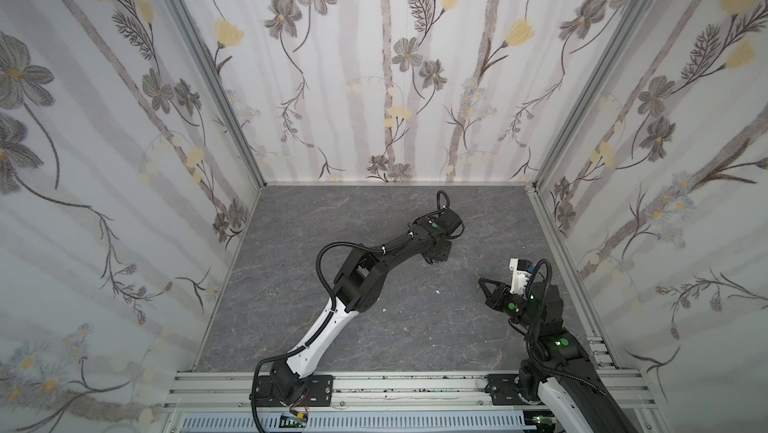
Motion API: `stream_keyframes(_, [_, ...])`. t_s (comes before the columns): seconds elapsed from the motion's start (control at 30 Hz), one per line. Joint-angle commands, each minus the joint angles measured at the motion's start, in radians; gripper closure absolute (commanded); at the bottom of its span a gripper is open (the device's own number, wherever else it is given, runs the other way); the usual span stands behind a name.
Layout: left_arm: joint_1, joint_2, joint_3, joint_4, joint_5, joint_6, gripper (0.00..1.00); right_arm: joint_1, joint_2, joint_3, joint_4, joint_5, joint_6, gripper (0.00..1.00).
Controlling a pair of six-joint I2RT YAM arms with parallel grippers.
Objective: Unlock with the key
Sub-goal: 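Move the left gripper over the blue padlock while the right gripper holds the key, then close the left gripper on the blue padlock body and lift it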
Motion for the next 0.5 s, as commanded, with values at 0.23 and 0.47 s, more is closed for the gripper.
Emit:
stream_keyframes(0.23, [-0.002, -0.236, -0.389, 0.044, 0.03, -0.071, 0.66, 0.0, 0.031, -0.001, 0.1, -0.02, 0.032, 1.0])
stream_keyframes(0.47, [-0.008, -0.271, -0.468, 0.023, 0.018, -0.104, 0.6, 0.001, 0.058, 0.001, 0.134, -0.031, 0.04, 1.0])
